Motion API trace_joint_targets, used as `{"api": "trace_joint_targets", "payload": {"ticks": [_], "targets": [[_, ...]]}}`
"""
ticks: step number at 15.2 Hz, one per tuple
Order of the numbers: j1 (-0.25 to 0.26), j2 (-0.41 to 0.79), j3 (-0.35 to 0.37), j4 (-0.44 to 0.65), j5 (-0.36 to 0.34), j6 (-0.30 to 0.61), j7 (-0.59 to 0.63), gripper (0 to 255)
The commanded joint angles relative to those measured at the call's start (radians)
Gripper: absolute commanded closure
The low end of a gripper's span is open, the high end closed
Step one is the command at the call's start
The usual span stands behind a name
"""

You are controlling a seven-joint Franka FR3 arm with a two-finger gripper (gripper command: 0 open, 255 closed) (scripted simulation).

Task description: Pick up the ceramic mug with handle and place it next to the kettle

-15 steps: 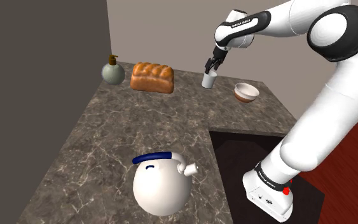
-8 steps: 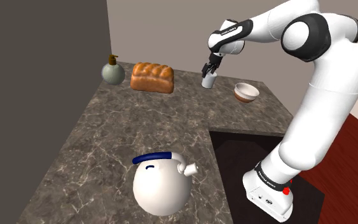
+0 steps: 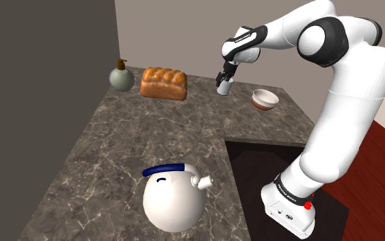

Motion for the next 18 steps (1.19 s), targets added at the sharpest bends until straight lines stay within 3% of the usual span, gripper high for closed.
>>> {"api": "trace_joint_targets", "payload": {"ticks": [1,4,5,14,18], "targets": [[0.0,0.001,0.0,0.0,0.0,0.001,0.0,0],[0.0,0.0,0.0,0.0,0.0,0.0,0.0,0],[0.0,0.0,0.0,0.0,0.0,0.0,0.0,255],[0.0,0.001,0.0,0.0,0.0,0.001,0.0,255],[0.005,-0.027,-0.007,0.019,-0.016,-0.044,0.011,255]]}}
